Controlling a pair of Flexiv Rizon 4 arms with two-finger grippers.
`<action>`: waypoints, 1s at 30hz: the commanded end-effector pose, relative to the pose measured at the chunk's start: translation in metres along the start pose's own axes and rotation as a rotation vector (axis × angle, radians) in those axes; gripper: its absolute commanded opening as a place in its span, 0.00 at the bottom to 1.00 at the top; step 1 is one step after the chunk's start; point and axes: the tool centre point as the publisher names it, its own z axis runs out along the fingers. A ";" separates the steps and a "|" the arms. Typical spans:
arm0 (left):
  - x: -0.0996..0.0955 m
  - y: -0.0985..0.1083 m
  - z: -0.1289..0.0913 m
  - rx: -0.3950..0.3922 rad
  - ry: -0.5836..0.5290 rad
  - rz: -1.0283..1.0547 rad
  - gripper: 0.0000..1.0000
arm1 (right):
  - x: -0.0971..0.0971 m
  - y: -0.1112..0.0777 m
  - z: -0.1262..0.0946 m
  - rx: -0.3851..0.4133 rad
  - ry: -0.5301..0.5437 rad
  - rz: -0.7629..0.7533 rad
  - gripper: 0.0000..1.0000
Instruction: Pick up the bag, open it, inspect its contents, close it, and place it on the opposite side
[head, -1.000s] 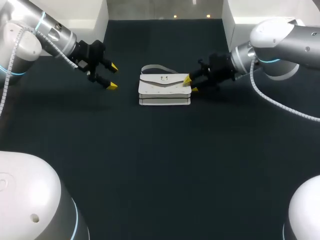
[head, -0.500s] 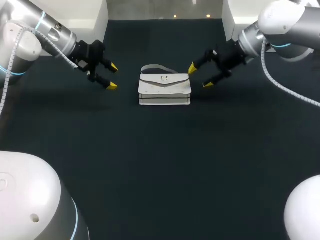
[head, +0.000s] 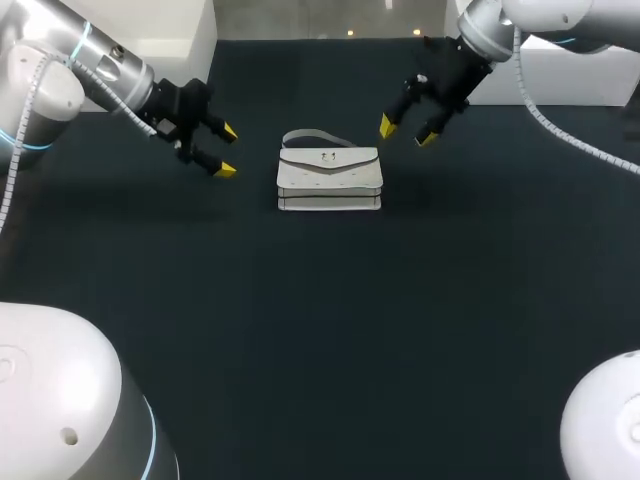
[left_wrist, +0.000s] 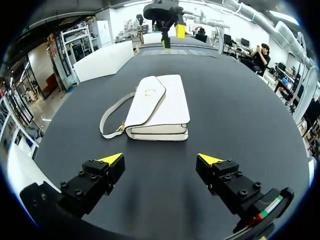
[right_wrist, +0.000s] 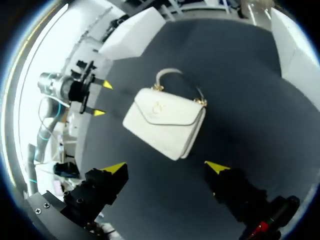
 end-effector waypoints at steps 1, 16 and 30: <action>0.007 -0.019 -0.004 0.001 -0.019 0.017 1.00 | 0.010 -0.006 -0.011 -0.030 -0.173 -0.093 1.00; 0.008 -0.078 -0.008 0.017 -0.057 0.301 1.00 | 0.016 -0.016 -0.027 -0.183 -0.523 -0.447 1.00; 0.009 -0.097 0.011 0.014 -0.095 0.304 1.00 | 0.014 -0.017 -0.013 -0.009 -0.749 -0.817 1.00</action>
